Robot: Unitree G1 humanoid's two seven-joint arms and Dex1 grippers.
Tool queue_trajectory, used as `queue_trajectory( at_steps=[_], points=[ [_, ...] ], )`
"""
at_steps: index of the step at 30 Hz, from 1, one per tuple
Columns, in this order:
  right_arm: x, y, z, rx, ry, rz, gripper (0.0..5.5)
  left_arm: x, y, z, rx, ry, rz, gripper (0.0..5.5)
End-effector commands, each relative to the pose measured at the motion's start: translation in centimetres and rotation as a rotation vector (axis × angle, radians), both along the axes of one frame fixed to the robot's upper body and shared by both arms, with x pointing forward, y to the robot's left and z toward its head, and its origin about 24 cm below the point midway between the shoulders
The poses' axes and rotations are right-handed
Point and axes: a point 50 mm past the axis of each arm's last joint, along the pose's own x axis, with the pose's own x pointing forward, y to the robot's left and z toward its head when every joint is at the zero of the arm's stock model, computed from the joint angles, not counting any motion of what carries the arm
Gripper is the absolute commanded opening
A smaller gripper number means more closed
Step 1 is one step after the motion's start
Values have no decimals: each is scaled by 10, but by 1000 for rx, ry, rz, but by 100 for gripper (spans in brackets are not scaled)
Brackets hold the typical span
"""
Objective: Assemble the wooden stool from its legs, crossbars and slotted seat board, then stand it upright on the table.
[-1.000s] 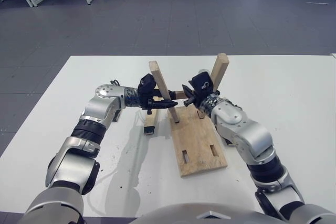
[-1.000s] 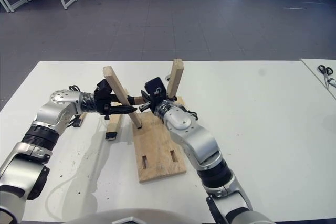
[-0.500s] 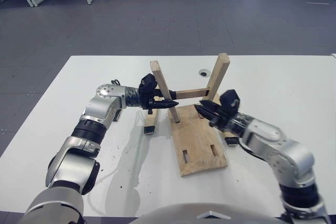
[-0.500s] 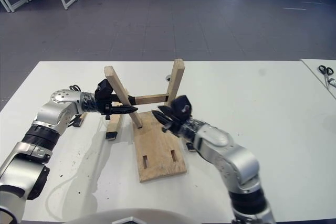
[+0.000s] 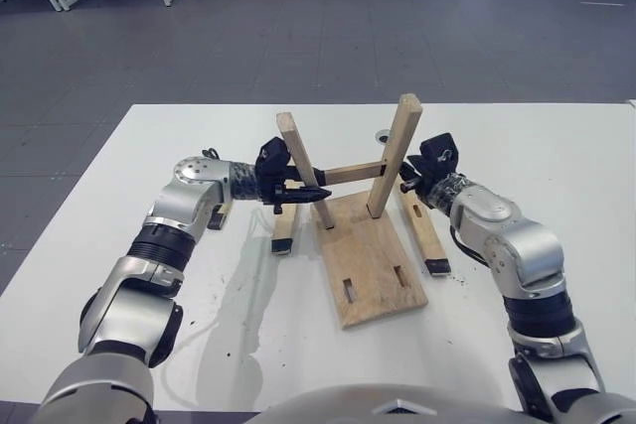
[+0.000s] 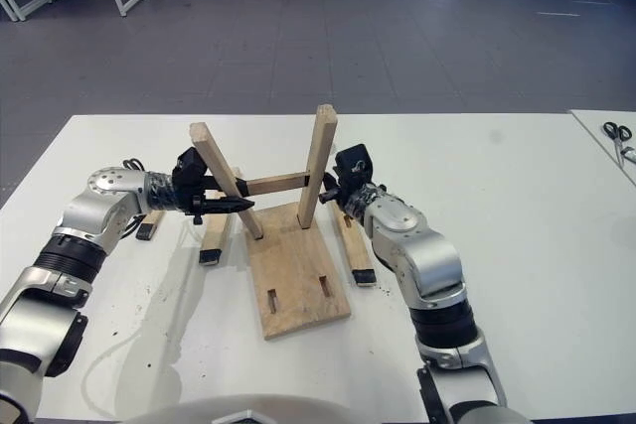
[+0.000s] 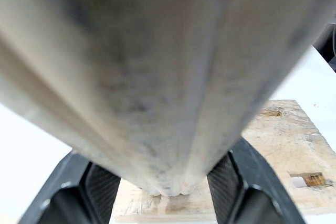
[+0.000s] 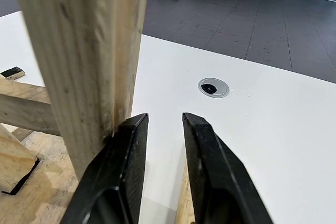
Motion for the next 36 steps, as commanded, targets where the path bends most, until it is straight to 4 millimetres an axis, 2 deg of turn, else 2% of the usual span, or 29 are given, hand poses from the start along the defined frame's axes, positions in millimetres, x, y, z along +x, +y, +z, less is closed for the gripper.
queue_trajectory(
  at_steps=[1,3,4,6,7,10,12,14,16,23,27,31,33,36],
  points=[
    [-39,74,39,274,-50,508,121,-48,9,-114,707,167,-80,205],
    [-38,32,21,166,4,424,121,-45,11,-110,676,149,-104,205],
    [-46,10,11,104,60,432,121,-42,10,-105,635,139,-128,205],
    [-64,-15,-1,26,162,499,121,-35,11,-95,593,113,-158,205],
    [-70,-20,-4,8,196,533,121,-30,11,-89,592,95,-167,205],
    [-82,-15,-12,32,261,625,121,-13,9,-74,580,42,-157,205],
    [-87,-9,-27,60,315,656,121,-3,5,-64,562,6,-150,205],
    [-85,-7,-52,21,356,643,121,5,-1,-55,540,-30,-165,205],
    [-84,-7,-67,-31,367,634,121,11,-7,-46,513,-61,-187,205],
    [-96,-5,-77,-48,376,634,121,19,-19,-26,458,-153,-299,205],
    [-95,-4,-77,-51,362,624,119,22,-19,-24,467,-153,-305,292],
    [-95,-3,-80,-52,357,606,193,24,-13,-19,503,-169,-324,367],
    [-94,-3,-80,-53,350,589,226,26,-4,-10,539,-195,-327,397],
    [-88,-4,-73,-47,297,538,233,31,16,13,550,-207,-270,448]
  ],
)
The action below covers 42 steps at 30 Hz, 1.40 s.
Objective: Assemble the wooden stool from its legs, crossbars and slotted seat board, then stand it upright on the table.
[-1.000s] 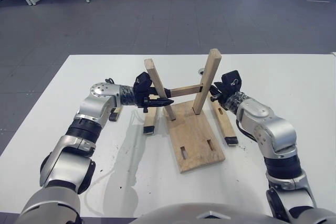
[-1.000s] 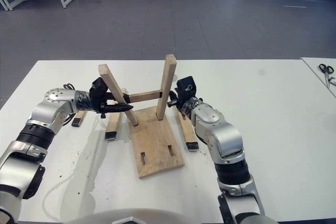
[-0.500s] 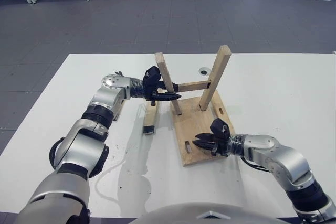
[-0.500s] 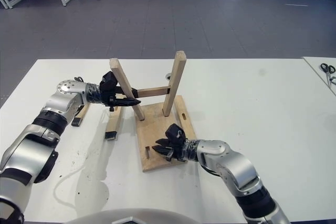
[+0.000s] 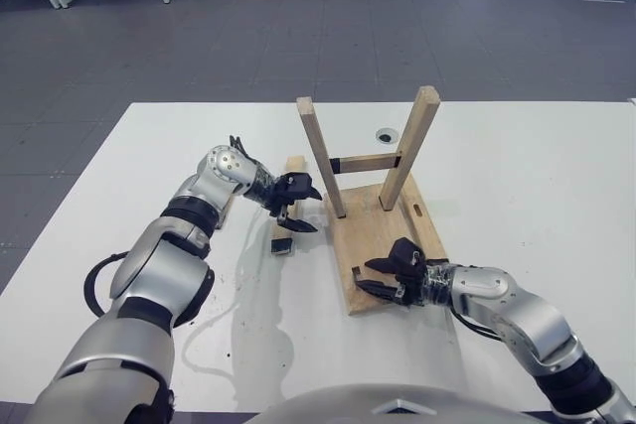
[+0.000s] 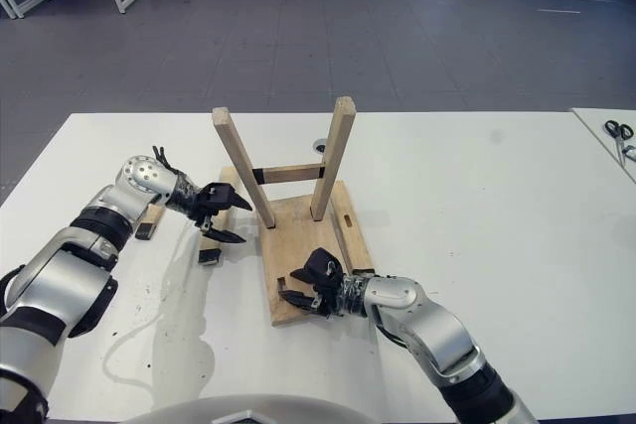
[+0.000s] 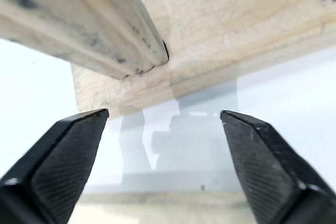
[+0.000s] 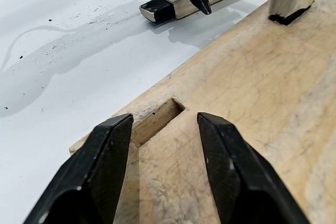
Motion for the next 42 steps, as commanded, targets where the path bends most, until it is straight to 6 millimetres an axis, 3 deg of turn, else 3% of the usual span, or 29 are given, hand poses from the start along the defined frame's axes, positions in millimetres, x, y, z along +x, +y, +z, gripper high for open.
queue_trajectory(
  at_steps=[1,3,6,9,12,15,17,21,24,26,27,29,32,34,36,37,40,42],
  points=[
    [10,-11,1,-45,-37,-117,233,8,31,39,16,-60,71,451],
    [21,-16,20,-21,-113,-178,233,4,49,55,9,-114,148,451],
    [28,-26,34,-38,-192,-228,233,-3,62,93,-215,-243,451,451],
    [19,-29,22,-87,-160,-236,233,-10,54,138,-531,-447,822,451],
    [4,-28,5,-134,-90,-214,233,-24,33,184,-870,-536,1024,415],
    [-7,-32,-10,-212,-21,-179,233,-28,10,201,-1006,-477,1060,364],
    [-11,-38,-20,-282,26,-174,233,-29,-8,205,-1066,-389,1070,364],
    [-14,-39,-28,-332,63,-174,233,-21,-25,209,-1118,-333,1089,364],
    [-13,-37,-30,-337,64,-169,233,-21,-31,257,-1312,-464,984,364],
    [-13,-36,-31,-339,64,-165,233,-23,-36,278,-1385,-507,911,364],
    [-13,-36,-31,-339,64,-163,233,-19,-40,275,-1374,-477,911,364],
    [-13,-35,-30,-340,62,-159,233,-6,-45,246,-1281,-372,995,364],
    [-13,-35,-29,-341,60,-160,233,0,-56,141,-1014,-66,1179,364],
    [-12,-34,-29,-339,58,-162,233,-30,-63,49,-724,141,1258,364],
    [-10,-33,-29,-336,56,-168,233,-59,-63,2,-561,237,1265,364],
    [-10,-33,-29,-333,57,-172,233,-63,-59,-3,-551,240,1274,364],
    [-11,-32,-30,-323,66,-191,233,-45,-46,29,-669,138,1262,364],
    [-10,-33,-30,-324,68,-193,233,-34,-46,84,-893,85,1134,364]
  ],
)
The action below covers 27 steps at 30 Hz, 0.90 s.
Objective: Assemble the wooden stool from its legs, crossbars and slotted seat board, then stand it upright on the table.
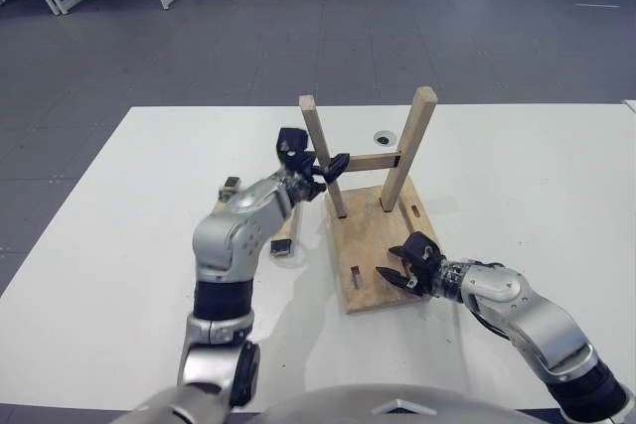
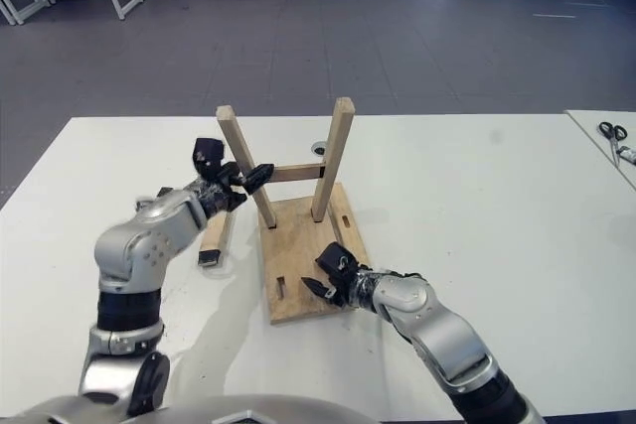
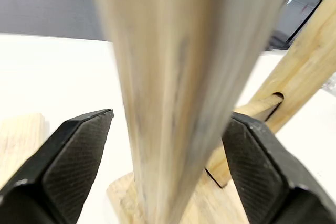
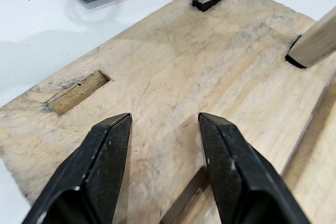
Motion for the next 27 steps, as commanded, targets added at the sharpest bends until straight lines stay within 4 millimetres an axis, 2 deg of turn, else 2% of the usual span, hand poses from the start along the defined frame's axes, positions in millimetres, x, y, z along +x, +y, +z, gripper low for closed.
queue_trajectory(
  at_steps=[1,3,4,7,9,11,13,15,18,21,24,27],
  points=[
    [-13,-15,-30,-111,166,-60,233,10,7,84,-197,-255,-117,364],
    [-13,-16,-30,-117,165,-58,233,-7,8,126,-328,-361,-295,364],
    [-12,-17,-29,-118,161,-57,233,-16,11,136,-342,-381,-351,364],
    [-5,-16,-14,-75,110,-64,233,-35,27,142,-247,-393,-348,364],
    [3,-19,6,-37,51,-84,233,-41,39,145,-215,-415,-267,364],
    [9,-26,25,-24,1,-114,233,-46,49,147,-215,-432,-188,364],
    [10,-38,34,-45,-17,-143,233,-49,59,145,-239,-428,-128,364],
    [10,-53,35,-99,-14,-170,233,-52,73,129,-215,-370,-43,364],
    [14,-70,28,-197,-24,-184,233,-49,103,86,-89,-224,228,364],
    [13,-69,23,-225,-23,-156,233,-50,125,42,104,-103,411,364],
    [8,-70,17,-246,-10,-138,233,-59,141,5,251,-19,508,364],
    [10,-74,18,-251,-24,-162,233,-71,150,-24,280,55,556,364]
  ],
)
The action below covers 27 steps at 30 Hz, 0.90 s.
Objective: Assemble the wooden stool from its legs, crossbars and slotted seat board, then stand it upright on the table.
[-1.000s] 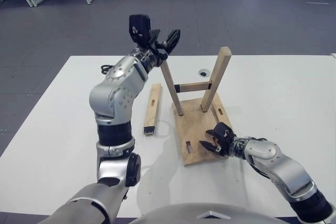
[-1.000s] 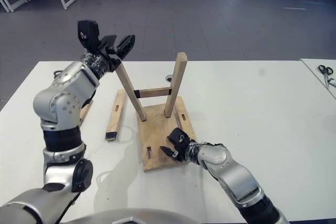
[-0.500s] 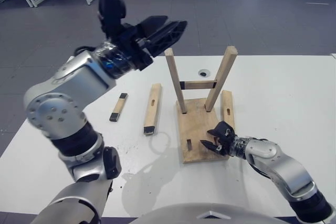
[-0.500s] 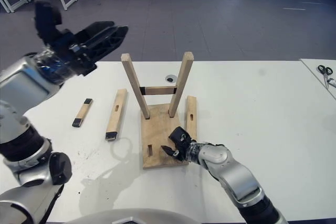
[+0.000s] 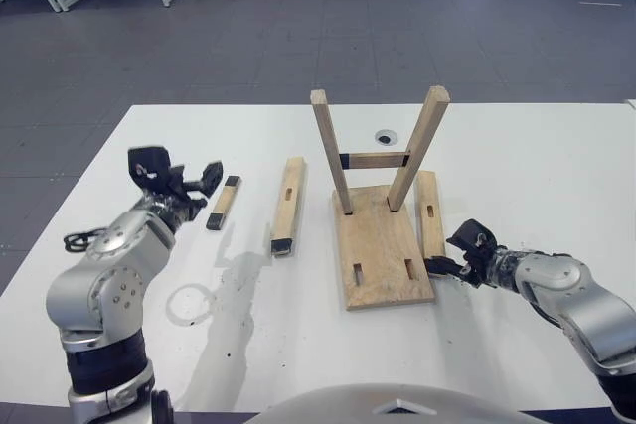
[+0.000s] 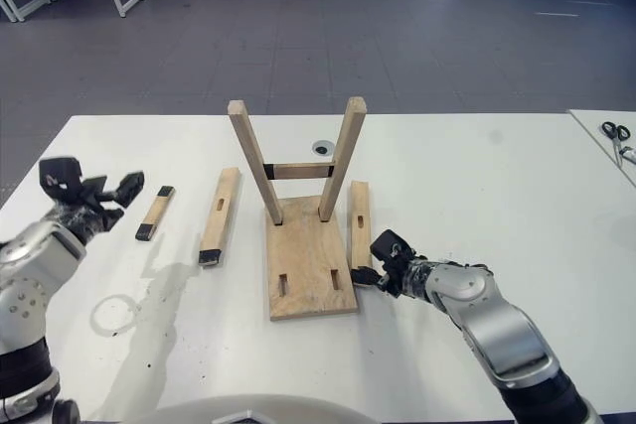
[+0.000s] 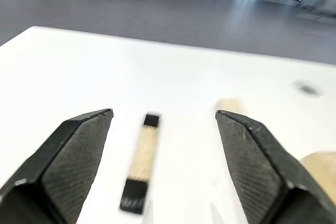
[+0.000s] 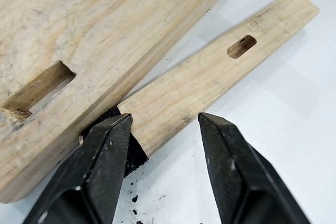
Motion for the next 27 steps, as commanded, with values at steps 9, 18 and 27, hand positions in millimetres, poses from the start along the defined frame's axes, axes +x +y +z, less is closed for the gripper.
queue_trajectory(
  at_steps=[9,18,27],
  points=[
    [31,-9,38,32,-226,-145,233,-15,21,-81,30,256,-105,364],
    [36,-3,48,82,-267,-181,233,-14,23,-121,-24,376,-298,343],
    [35,10,53,131,-248,-166,233,-9,31,-146,-3,408,-191,212]
  ],
)
